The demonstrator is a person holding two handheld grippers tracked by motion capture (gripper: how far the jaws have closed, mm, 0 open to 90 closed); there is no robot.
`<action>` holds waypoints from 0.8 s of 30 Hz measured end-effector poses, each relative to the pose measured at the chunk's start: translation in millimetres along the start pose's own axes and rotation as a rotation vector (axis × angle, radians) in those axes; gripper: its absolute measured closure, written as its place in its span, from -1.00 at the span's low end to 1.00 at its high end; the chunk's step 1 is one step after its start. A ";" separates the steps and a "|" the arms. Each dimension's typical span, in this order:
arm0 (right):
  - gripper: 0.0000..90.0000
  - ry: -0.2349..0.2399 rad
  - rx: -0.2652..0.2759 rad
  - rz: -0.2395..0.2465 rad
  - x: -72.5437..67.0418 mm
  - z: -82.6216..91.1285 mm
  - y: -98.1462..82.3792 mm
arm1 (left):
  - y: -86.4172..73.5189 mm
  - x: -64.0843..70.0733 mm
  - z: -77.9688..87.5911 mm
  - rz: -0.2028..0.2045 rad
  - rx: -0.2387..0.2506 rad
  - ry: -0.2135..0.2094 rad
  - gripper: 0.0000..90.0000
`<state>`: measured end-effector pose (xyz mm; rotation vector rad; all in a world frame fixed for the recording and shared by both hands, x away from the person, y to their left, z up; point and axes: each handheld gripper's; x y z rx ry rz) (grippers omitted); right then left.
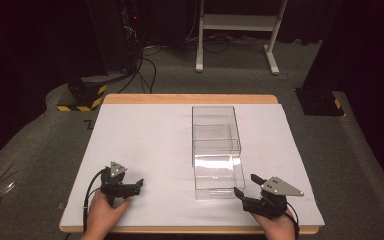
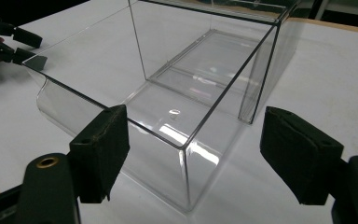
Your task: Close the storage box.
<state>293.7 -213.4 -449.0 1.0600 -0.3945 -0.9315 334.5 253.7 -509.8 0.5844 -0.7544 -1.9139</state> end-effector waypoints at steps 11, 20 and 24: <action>-0.43 0.006 -0.005 0.006 -3.3 0.1 -4.3 | 0.0 0.0 0.0 0.000 0.000 0.000 -0.87; -0.41 0.001 -0.040 0.008 -4.1 -5.5 -10.3 | 0.0 0.0 0.0 0.000 0.000 0.000 -0.87; -0.42 -0.008 -0.043 0.007 -2.4 -9.4 -10.1 | 0.0 0.1 0.0 0.000 0.000 0.000 -0.87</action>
Point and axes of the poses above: each handheld gripper's, and its own axes: z roughly backward along the jaws, y roughly out of its top, x roughly to its right, and after that the axes turned 6 degrees about -z, right-handed
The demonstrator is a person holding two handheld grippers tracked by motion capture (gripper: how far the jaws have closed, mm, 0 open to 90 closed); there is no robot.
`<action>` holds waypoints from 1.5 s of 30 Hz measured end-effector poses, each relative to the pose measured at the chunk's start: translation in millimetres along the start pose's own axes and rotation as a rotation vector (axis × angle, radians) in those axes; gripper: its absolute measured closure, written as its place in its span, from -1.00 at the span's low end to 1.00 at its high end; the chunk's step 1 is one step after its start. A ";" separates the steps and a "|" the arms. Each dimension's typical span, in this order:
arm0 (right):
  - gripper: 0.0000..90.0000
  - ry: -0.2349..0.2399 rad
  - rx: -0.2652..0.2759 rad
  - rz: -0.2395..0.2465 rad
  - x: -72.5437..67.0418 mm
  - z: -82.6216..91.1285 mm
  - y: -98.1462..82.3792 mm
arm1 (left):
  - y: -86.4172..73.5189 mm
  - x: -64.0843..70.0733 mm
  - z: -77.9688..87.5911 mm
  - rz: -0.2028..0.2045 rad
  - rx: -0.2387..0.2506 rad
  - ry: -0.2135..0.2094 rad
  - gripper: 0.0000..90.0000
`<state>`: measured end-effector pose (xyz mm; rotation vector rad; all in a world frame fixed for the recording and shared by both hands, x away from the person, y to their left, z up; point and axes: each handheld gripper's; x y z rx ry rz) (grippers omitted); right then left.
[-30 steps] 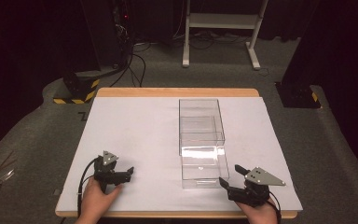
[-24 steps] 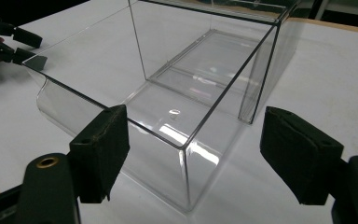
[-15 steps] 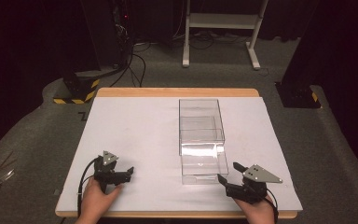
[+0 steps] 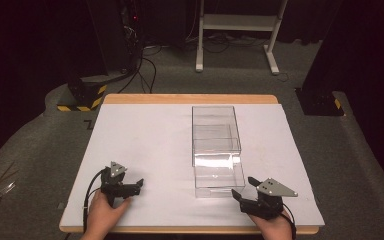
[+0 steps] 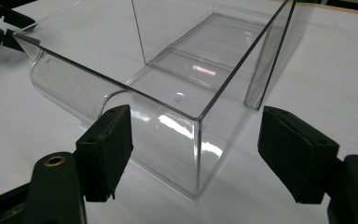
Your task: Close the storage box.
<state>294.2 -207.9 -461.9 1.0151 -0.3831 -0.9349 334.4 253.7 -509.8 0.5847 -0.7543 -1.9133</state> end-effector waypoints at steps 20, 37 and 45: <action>-0.52 -0.033 0.002 0.012 -2.3 -9.7 8.0 | 0.0 0.1 -0.1 0.001 0.000 -0.001 -0.87; -0.65 -0.062 -0.005 0.010 1.7 -22.9 15.2 | 0.0 0.1 -0.1 0.002 0.000 -0.001 -0.87; -0.65 -0.063 -0.013 0.002 6.2 -29.5 18.9 | 0.0 0.1 -0.1 0.001 0.000 -0.001 -0.87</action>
Point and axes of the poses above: each handheld gripper's, and its own axes: z roughly backward along the jaws, y roughly out of its top, x roughly to its right, and after that the axes turned 6 degrees about -z, right-handed
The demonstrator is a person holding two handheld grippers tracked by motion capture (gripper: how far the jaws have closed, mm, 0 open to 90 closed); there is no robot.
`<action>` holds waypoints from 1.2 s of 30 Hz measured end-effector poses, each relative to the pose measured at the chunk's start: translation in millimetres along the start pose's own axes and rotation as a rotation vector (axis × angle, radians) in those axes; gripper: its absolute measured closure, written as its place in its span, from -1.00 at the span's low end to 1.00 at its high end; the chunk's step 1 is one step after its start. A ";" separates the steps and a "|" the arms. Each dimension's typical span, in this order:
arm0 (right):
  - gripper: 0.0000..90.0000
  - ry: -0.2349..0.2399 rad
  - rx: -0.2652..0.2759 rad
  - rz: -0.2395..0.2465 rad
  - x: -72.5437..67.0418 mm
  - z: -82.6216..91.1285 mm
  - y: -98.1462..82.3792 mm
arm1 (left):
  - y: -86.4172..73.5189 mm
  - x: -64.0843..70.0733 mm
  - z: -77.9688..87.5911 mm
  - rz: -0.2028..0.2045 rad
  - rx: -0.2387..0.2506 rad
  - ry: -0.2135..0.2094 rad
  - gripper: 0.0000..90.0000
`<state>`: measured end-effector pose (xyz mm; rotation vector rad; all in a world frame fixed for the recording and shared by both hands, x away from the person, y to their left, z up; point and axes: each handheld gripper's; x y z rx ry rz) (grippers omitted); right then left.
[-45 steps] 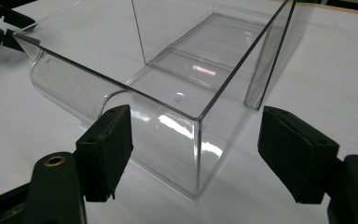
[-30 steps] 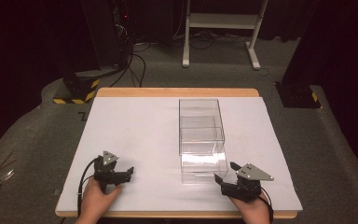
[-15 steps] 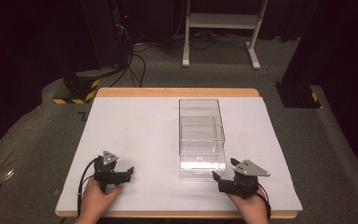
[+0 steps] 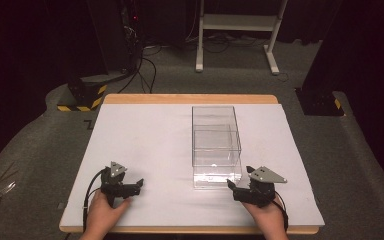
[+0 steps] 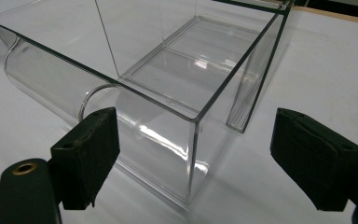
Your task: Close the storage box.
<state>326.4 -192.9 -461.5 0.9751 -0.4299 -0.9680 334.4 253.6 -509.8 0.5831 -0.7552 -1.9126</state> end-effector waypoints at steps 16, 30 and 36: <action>-0.64 -0.022 -0.002 -0.006 7.0 -9.9 8.4 | 0.0 0.0 0.0 0.000 0.000 0.000 -0.87; -0.64 -0.035 0.004 -0.014 10.5 -18.1 13.9 | 0.0 0.0 0.0 0.000 0.000 0.000 -0.87; -0.64 -0.041 0.007 -0.026 12.4 -20.5 15.5 | 0.0 -0.1 0.0 0.000 0.000 0.000 -0.87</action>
Point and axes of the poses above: each handheld gripper's, and its own axes: z roughly backward along the jaws, y roughly out of its top, x roughly to its right, and after that the axes turned 6 degrees about -z, right-handed
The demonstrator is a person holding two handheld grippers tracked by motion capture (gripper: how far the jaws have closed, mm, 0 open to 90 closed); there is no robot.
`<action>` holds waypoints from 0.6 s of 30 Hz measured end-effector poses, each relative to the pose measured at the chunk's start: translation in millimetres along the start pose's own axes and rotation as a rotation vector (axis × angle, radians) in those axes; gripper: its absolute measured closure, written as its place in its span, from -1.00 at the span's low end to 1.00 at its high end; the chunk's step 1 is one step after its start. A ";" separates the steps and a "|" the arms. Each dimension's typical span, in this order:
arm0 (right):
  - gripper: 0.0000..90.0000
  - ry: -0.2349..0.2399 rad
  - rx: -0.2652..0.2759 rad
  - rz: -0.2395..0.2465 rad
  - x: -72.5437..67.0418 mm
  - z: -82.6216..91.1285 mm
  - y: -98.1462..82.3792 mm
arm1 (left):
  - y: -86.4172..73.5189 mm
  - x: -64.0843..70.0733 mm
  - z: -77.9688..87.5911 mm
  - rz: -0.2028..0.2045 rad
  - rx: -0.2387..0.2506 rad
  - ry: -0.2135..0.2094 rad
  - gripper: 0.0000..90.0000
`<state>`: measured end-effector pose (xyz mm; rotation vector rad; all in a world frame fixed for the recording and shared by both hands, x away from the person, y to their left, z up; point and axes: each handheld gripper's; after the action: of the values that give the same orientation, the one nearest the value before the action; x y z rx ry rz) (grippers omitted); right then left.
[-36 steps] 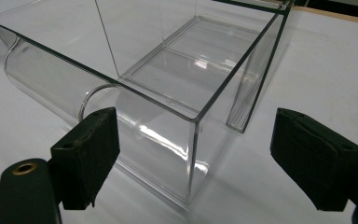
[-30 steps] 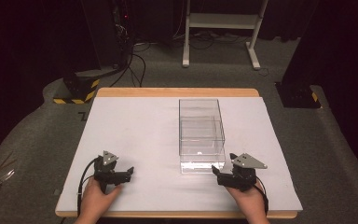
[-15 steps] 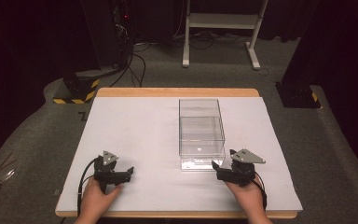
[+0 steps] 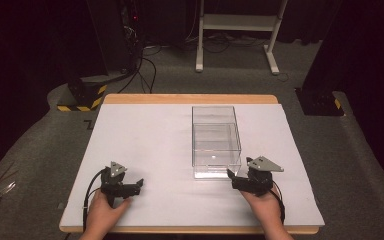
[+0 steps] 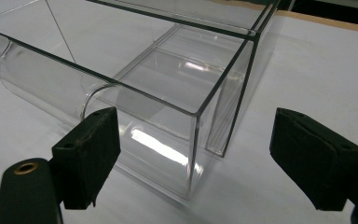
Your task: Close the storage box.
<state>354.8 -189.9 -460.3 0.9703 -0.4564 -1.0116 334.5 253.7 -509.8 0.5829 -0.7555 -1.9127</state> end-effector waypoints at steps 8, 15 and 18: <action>-0.64 -0.002 0.004 -0.010 2.9 -5.4 3.1 | 0.0 -0.1 0.1 -0.002 -0.001 0.001 -0.87; -0.64 -0.010 0.000 -0.015 4.8 -9.9 6.6 | 0.0 -0.2 0.1 -0.003 -0.001 0.001 -0.87; -0.64 -0.014 0.001 -0.020 6.6 -12.0 8.0 | 0.0 -0.2 0.1 -0.003 -0.001 0.001 -0.87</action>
<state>370.7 -188.6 -460.4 0.9707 -0.4601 -1.0369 334.5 253.9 -509.8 0.5853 -0.7533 -1.9152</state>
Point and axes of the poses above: each handheld gripper's, and its own axes: z roughly backward along the jaws, y roughly out of its top, x roughly to its right, and after that the axes turned 6 degrees about -z, right-handed
